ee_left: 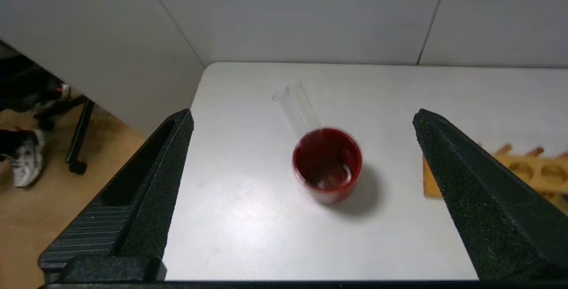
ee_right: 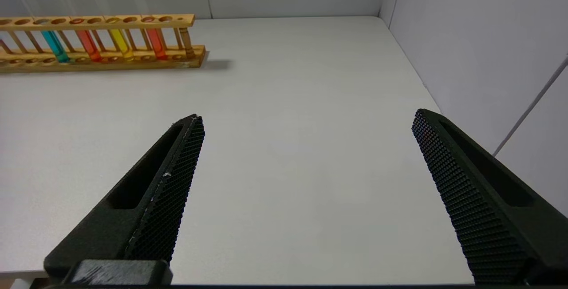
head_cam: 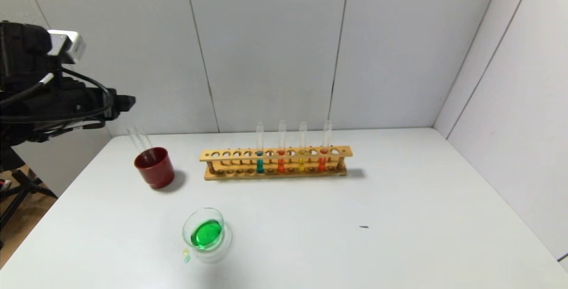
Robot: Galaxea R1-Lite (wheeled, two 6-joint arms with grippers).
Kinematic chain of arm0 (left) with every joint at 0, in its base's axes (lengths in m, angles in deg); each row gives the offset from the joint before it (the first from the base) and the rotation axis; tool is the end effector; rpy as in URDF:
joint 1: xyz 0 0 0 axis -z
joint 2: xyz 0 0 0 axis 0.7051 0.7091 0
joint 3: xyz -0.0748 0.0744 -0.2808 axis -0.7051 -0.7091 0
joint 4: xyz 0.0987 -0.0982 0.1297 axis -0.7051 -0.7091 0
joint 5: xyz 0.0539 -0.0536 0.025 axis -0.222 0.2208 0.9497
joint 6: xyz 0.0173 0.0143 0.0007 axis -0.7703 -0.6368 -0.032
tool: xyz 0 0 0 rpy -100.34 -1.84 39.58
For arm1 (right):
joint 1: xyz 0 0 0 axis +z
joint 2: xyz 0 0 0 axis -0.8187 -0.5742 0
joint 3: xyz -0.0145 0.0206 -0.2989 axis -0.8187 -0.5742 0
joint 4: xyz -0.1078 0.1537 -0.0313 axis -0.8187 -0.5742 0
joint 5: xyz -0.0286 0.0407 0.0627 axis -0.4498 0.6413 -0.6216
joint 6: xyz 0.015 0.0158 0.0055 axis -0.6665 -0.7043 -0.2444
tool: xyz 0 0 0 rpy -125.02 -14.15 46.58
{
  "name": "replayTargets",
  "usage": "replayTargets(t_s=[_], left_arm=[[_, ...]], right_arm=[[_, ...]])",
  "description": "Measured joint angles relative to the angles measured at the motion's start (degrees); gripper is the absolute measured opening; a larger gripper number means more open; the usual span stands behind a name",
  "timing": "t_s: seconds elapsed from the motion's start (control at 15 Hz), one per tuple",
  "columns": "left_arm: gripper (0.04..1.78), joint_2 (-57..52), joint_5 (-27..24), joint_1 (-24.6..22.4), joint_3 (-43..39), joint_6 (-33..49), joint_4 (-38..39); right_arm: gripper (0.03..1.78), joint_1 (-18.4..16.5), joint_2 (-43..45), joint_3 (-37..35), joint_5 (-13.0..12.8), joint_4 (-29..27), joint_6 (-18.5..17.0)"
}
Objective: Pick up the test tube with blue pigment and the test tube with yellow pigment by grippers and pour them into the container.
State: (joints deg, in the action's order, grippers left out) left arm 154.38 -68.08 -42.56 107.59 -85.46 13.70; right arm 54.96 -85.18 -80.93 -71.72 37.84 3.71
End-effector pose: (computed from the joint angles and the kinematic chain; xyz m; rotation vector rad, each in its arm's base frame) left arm 0.2618 -0.0042 0.2600 0.0979 0.2632 0.2315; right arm -0.0227 0.0000 0.0757 0.0199 -0.0028 0.0018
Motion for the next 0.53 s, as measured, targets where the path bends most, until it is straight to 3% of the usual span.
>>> replayTargets(t_s=[0.53], left_arm=[[1.74,-27.5,3.2,1.0,-20.2,-1.3,-7.1]], right_arm=[[1.71,0.0,0.0,0.0,0.0,0.0,0.0]])
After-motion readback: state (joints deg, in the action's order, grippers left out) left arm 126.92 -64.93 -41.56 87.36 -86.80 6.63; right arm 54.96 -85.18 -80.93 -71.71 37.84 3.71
